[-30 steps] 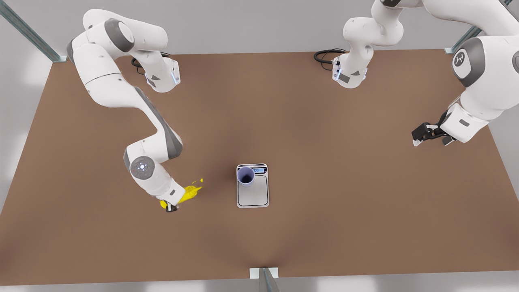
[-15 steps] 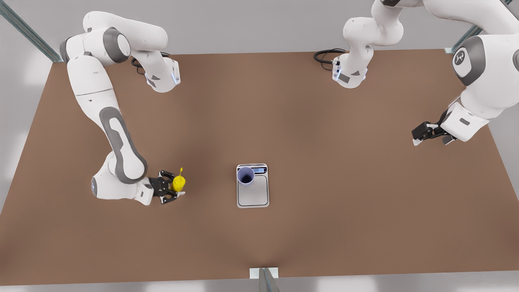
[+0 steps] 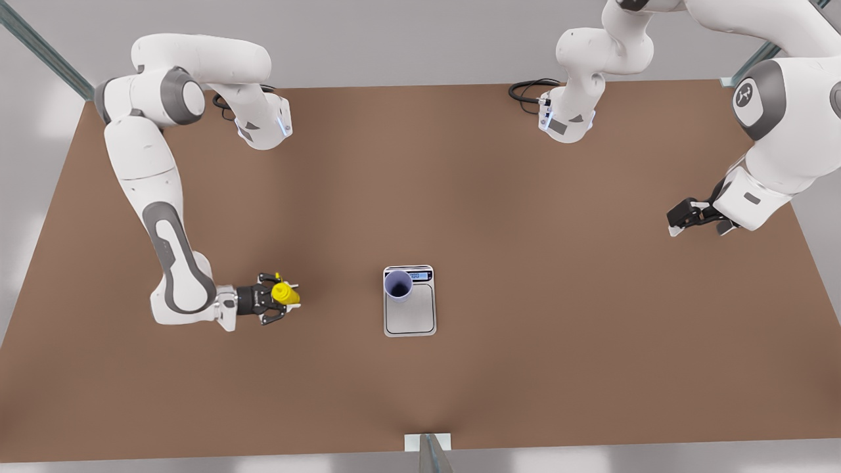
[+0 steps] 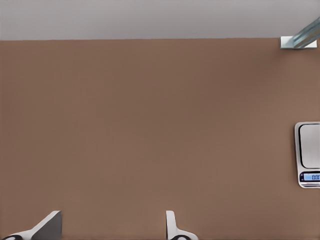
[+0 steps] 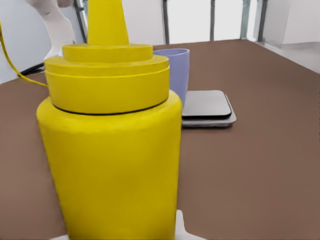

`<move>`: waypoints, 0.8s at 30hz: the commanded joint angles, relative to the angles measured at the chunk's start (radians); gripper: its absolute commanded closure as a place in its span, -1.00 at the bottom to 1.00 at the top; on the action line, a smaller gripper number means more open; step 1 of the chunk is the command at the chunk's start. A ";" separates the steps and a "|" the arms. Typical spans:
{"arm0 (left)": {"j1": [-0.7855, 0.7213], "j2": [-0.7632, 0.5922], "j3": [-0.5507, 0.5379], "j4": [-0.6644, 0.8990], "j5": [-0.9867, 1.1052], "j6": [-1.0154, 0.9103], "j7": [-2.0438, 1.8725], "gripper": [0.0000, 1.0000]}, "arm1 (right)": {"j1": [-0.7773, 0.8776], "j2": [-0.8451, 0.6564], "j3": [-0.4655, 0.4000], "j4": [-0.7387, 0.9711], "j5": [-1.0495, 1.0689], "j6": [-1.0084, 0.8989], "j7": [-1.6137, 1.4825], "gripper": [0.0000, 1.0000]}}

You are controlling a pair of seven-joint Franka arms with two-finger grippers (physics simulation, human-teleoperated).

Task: Move cup to the weight, pick up sauce bottle, pour sauce

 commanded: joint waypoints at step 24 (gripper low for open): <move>0.002 -0.002 0.002 0.000 0.002 -0.001 0.000 -1.00 | 0.008 0.041 0.004 0.016 0.047 0.002 -0.061 -0.42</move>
